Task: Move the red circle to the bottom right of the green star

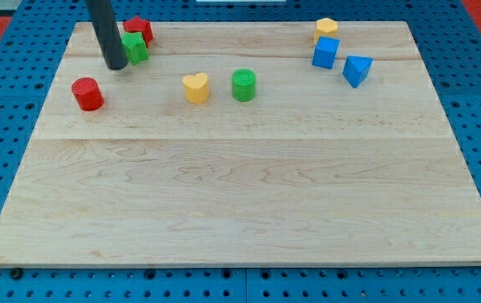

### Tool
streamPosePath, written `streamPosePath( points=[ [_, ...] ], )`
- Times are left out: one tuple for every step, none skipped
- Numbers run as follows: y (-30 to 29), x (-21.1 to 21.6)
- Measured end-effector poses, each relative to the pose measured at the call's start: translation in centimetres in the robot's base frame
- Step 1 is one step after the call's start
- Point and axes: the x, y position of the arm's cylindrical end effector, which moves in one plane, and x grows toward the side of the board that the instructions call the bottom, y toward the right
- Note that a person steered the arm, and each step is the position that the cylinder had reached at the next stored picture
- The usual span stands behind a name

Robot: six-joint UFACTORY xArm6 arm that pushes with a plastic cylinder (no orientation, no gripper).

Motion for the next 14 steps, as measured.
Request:
streamPosePath(
  points=[
    [0.2,5.2],
    [-1.0,9.7],
    [-4.8,7.5],
    [-7.0,4.5],
    [-5.0,3.4],
    [-0.2,3.4],
    [0.1,4.2],
    [3.0,4.0],
    [5.1,4.0],
    [7.2,3.9],
    [8.3,2.3],
    [8.5,0.6],
    [7.9,0.0],
    [7.9,-0.1]
  ],
)
